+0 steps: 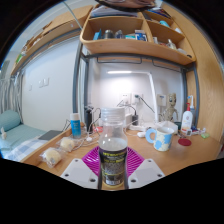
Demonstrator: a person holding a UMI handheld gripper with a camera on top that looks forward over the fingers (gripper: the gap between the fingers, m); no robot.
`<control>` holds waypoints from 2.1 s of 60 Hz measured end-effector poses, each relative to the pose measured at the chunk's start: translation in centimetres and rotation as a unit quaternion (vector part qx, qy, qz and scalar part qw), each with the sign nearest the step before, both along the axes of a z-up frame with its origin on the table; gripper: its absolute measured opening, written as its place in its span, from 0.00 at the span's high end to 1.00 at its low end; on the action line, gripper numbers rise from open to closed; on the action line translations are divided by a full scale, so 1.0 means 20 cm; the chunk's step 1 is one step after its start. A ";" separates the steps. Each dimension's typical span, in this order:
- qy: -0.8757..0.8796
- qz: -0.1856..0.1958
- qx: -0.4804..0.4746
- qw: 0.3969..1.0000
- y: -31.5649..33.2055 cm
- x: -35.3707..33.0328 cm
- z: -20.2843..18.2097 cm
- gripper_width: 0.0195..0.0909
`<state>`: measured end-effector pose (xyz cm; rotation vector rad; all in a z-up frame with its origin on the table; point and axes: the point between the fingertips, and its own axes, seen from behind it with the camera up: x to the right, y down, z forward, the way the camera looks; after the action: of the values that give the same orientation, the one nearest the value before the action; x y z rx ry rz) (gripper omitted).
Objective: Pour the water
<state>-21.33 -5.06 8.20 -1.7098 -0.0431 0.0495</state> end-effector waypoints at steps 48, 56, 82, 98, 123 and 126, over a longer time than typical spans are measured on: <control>0.706 -0.056 -0.122 0.696 0.65 0.54 0.40 0.85; 0.765 -0.079 -0.132 0.625 0.68 0.60 0.37 0.85; 0.831 -0.104 -0.189 0.513 0.72 0.57 0.31 0.85; 0.605 -0.026 -0.141 0.783 0.72 0.70 0.63 0.85; 0.064 -0.104 -0.040 0.992 0.72 1.64 0.58 0.82; 0.028 -0.111 -0.052 0.992 0.74 1.70 0.49 0.82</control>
<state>12.70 9.72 18.05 -1.8068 0.1943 -0.0682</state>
